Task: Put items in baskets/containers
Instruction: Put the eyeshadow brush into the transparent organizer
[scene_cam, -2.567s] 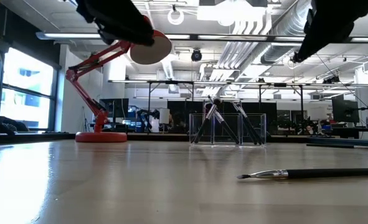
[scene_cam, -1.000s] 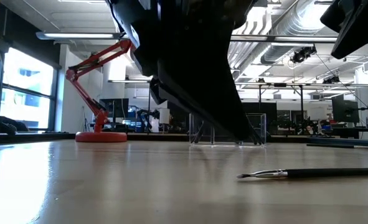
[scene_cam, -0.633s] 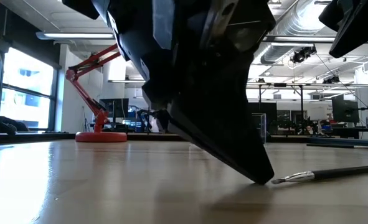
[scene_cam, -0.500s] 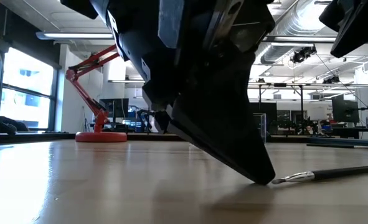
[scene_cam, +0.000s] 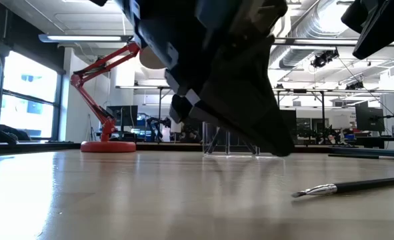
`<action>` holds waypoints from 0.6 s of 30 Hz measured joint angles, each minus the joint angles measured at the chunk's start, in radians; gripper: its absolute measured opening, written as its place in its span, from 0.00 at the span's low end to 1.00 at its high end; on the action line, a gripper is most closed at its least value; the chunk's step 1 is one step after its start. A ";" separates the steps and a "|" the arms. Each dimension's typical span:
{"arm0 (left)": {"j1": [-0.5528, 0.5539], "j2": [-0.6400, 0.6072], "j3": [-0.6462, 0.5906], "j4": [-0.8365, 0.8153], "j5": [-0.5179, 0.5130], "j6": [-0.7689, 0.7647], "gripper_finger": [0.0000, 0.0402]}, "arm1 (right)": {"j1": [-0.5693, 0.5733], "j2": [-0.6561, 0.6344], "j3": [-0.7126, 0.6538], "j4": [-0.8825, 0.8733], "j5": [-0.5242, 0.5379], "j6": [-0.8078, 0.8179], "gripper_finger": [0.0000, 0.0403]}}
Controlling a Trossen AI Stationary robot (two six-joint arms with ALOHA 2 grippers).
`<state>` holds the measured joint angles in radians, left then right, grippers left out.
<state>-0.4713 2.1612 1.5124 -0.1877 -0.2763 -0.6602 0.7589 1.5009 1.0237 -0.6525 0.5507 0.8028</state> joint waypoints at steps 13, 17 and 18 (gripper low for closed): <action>0.000 0.002 -0.001 0.041 0.098 0.051 0.00 | 0.000 0.000 0.000 0.019 -0.003 0.000 0.02; 0.000 0.023 0.001 0.085 0.135 0.054 0.00 | 0.000 0.000 0.000 0.027 -0.004 0.000 0.01; 0.000 0.028 0.000 0.072 0.129 0.054 0.00 | 0.000 0.000 0.000 0.029 -0.004 0.000 0.01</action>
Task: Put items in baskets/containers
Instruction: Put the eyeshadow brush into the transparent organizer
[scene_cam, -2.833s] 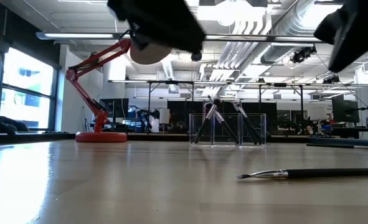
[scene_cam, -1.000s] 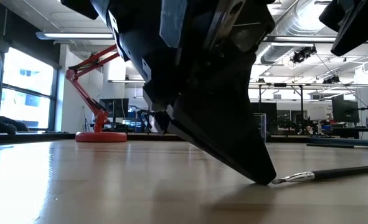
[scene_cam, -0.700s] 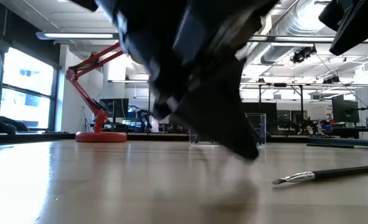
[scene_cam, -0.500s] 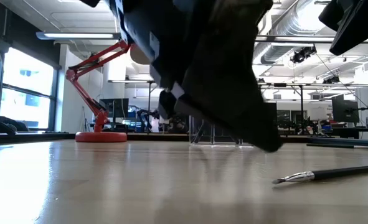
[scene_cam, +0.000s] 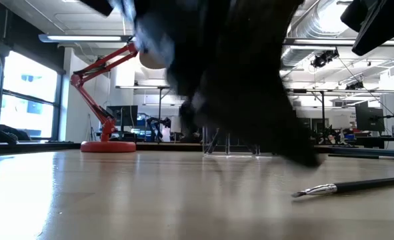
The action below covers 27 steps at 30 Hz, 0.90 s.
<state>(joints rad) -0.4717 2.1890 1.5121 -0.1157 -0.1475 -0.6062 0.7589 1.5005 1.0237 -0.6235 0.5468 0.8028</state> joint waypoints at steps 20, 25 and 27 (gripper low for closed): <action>0.000 0.037 0.002 -0.007 0.015 -0.013 0.00 | 0.000 0.000 0.000 0.037 -0.004 0.007 0.02; 0.000 0.040 0.002 0.001 0.017 -0.027 0.00 | 0.000 0.000 0.000 0.053 -0.004 0.007 0.03; 0.000 0.034 0.001 0.004 0.001 -0.015 0.00 | 0.000 0.000 0.000 0.053 -0.004 0.004 0.03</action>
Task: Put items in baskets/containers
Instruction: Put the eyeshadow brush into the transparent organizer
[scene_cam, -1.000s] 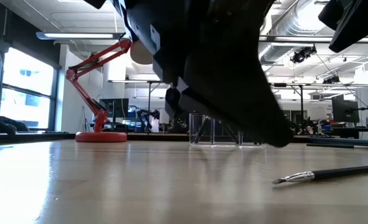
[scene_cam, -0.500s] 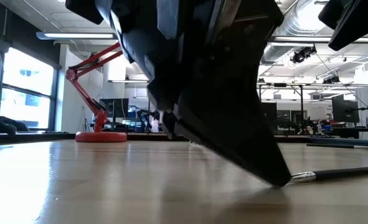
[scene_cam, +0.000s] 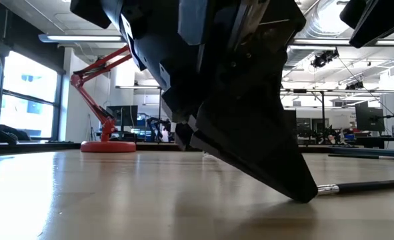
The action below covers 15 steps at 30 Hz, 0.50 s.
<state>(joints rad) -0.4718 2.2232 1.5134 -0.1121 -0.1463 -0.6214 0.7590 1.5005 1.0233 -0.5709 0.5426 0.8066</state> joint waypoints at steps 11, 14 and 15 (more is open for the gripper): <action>-0.006 -0.016 -0.003 0.010 0.002 0.043 0.00 | 0.000 0.000 0.000 0.000 0.000 -0.003 0.04; -0.006 -0.017 -0.003 0.011 0.001 0.041 0.00 | 0.000 0.000 0.000 0.000 0.000 -0.003 0.03; -0.006 -0.017 -0.003 0.012 0.000 0.042 0.00 | 0.000 0.000 0.000 0.000 0.000 -0.003 0.03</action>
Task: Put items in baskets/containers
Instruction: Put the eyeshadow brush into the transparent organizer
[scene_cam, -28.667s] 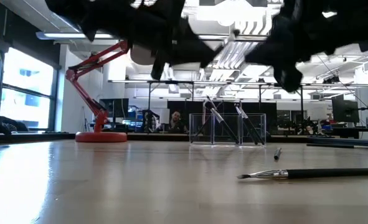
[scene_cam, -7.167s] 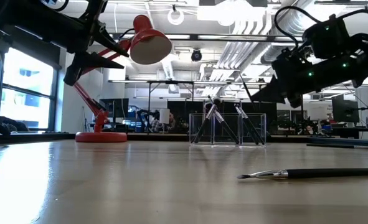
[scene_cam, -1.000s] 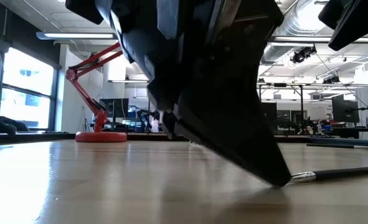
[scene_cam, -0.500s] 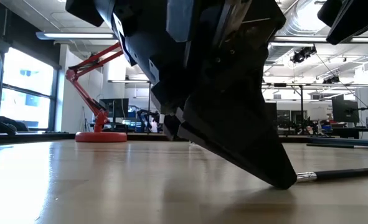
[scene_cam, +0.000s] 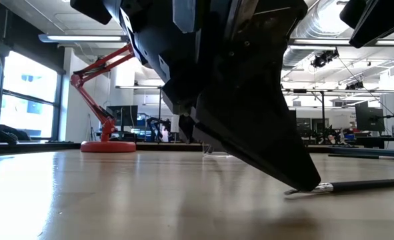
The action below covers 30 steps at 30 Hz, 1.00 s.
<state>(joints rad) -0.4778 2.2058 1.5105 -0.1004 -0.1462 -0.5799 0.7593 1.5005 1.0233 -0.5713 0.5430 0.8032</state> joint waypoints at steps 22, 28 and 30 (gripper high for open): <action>0.001 -0.002 0.003 -0.080 -0.014 0.025 0.00 | 0.000 0.000 0.000 0.000 0.002 0.000 0.04; 0.001 0.009 0.005 -0.061 0.002 0.013 0.00 | 0.000 0.011 -0.015 0.046 -0.005 -0.021 0.05; 0.001 0.010 0.005 -0.060 0.002 0.002 0.00 | -0.003 0.038 -0.047 0.122 -0.081 -0.066 0.07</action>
<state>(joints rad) -0.4770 2.2158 1.5150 -0.1608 -0.1438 -0.5779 0.7567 1.5387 0.9767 -0.4493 0.4616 0.7370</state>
